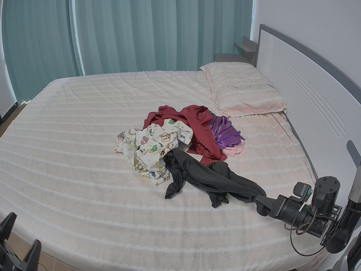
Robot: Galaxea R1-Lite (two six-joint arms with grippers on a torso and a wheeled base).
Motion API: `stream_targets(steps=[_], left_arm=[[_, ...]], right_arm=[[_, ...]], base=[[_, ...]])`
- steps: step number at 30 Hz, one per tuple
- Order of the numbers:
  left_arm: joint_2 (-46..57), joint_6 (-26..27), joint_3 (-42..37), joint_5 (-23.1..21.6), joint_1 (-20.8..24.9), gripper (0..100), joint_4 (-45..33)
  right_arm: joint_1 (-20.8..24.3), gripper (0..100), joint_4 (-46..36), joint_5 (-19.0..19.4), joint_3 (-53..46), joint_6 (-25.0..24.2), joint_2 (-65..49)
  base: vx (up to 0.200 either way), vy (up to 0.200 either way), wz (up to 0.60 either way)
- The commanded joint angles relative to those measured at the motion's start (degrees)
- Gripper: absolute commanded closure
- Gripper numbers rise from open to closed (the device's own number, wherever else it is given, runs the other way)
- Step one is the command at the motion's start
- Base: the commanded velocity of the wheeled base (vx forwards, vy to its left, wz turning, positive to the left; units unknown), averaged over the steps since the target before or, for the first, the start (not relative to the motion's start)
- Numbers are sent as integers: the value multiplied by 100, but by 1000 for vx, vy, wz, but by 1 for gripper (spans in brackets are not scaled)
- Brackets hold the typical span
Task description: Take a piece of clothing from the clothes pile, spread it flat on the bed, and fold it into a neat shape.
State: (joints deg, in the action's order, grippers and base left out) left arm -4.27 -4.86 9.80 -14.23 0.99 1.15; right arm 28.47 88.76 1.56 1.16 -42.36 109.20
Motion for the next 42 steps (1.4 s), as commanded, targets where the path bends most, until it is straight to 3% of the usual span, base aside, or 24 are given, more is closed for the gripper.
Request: stream_targets(steps=[1, 5, 10, 15, 20, 23, 27, 31, 34, 42], left_arm=[[-1331, 117, -681, -775, 112, 0, -273], [-2702, 179, -558, -836, 314, 0, 149], [-4645, 179, -549, -819, 446, 0, 1837], [-6411, 170, -541, -757, 982, 0, 3093], [-8538, 29, -330, -142, 1721, 0, 4271], [-9285, -366, -31, 43, 1949, 0, 4570], [-10358, -1289, 567, 623, 2468, 0, 4948], [-11131, -1684, 1103, 1027, 2784, 0, 5229], [-11298, -1711, 1217, 1141, 2793, 0, 5343], [-12511, -1808, 2562, 1414, 2810, 0, 5414]], right_arm=[[28, 100, 80, 2, -116, -308, 259], [19, 100, 89, 11, -116, -440, 295], [28, 100, 89, 11, -116, -431, 321], [-34, 100, 89, 29, -116, -448, 321], [-25, 100, 89, 46, -116, -413, 330], [-34, 100, 89, 46, -116, -413, 365], [-43, 100, 89, 46, -116, -396, 365], [-34, 100, 89, 46, -116, -396, 400], [-43, 100, 89, 46, -116, -396, 409], [1, 100, 89, 29, -116, -396, 418]], base=[[0, 0, 0], [0, 0, 0], [0, 0, 0], [0, 0, 0], [0, 0, 0], [0, 0, 0], [0, 0, 0], [0, 0, 0], [0, 0, 0], [0, 0, 0]])
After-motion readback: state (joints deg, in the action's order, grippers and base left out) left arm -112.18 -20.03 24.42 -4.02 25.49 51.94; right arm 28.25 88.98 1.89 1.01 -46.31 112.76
